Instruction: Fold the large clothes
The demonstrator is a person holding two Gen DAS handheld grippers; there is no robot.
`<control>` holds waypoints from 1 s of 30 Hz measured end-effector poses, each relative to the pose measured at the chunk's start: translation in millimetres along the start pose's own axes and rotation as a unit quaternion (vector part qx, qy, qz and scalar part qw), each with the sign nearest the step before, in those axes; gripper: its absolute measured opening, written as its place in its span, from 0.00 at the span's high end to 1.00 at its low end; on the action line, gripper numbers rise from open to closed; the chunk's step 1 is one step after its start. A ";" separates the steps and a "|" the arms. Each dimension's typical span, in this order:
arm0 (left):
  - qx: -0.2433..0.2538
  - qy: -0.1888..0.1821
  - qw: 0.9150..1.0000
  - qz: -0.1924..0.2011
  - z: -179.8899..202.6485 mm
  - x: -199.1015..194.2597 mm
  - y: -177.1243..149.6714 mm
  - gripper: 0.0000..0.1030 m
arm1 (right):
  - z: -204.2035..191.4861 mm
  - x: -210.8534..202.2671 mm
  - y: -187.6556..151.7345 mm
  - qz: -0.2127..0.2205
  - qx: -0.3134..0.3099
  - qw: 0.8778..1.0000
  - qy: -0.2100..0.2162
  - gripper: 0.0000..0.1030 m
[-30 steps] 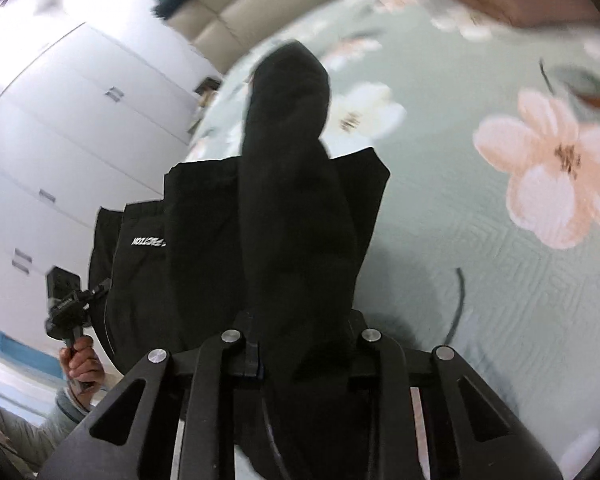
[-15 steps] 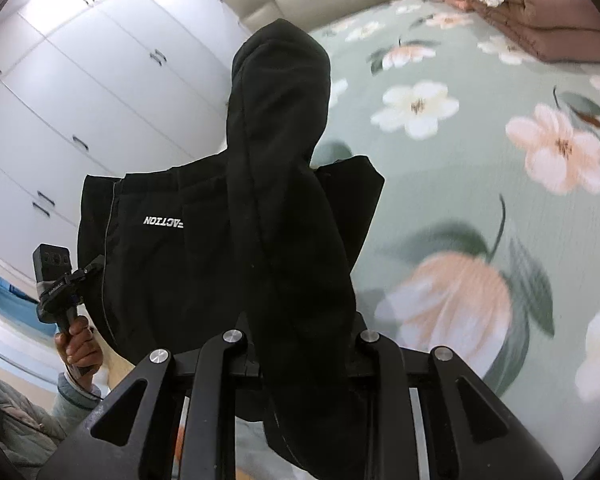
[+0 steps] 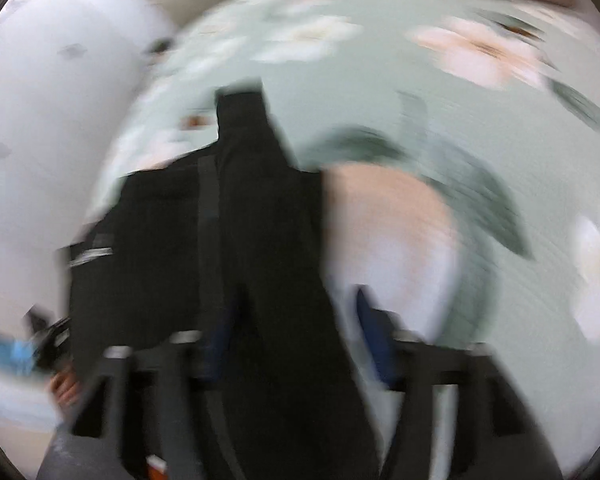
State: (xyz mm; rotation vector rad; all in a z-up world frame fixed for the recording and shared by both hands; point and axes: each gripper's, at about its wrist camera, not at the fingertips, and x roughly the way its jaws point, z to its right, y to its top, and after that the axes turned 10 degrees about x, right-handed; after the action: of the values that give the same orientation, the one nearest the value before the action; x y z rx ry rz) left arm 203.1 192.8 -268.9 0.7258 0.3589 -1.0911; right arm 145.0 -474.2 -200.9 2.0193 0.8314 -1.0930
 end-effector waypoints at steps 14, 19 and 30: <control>0.293 0.217 0.926 0.092 189.6 -70.5 -41.6 0.29 | -125.6 -87.1 -85.1 0.123 -0.129 0.982 -0.069 0.25; 0.280 0.224 0.933 0.022 194.0 -1.1 -60.2 0.29 | -170.5 -16.0 -107.0 0.083 -0.148 0.982 -0.080 0.25; 0.259 0.228 0.938 0.027 158.5 45.0 -75.6 0.14 | -166.0 41.6 -132.8 0.099 -0.148 0.979 -0.101 0.17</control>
State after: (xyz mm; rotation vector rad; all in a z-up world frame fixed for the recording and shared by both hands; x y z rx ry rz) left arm 142.2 33.1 -208.6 1.4625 0.4457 -0.9624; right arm 131.1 -258.1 -203.9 1.6734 0.6308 -0.9774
